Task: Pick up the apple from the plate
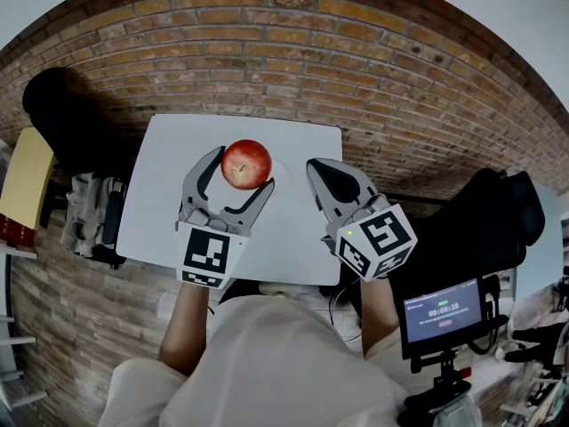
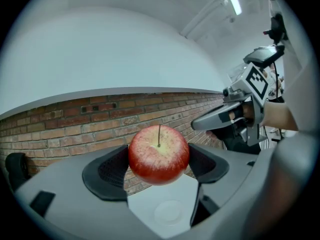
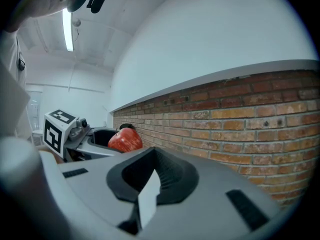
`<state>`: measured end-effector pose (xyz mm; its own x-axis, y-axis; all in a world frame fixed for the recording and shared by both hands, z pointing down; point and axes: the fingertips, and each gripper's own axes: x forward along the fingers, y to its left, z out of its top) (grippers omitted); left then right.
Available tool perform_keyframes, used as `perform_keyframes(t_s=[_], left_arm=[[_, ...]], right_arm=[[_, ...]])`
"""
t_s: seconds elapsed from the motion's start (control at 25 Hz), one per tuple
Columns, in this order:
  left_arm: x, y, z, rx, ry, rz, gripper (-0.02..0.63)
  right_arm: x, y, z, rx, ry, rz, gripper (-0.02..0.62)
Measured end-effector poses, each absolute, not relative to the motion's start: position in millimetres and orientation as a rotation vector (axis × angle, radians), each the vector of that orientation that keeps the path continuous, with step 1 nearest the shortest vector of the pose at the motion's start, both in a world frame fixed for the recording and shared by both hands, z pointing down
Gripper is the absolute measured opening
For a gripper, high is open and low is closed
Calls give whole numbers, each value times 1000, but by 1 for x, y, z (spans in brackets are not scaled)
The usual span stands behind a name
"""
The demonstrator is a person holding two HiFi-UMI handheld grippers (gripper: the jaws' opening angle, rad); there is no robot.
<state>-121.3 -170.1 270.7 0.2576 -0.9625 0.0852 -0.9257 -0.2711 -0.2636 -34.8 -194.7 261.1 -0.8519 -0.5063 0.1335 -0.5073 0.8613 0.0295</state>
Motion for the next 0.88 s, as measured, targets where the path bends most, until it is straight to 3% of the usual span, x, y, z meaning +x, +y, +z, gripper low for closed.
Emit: perform_keyframes(t_s=[0.88], left_arm=[[-126, -170, 275, -2369, 1795, -361, 373]], right_arm=[[-40, -195, 268, 784, -2878, 15, 2]])
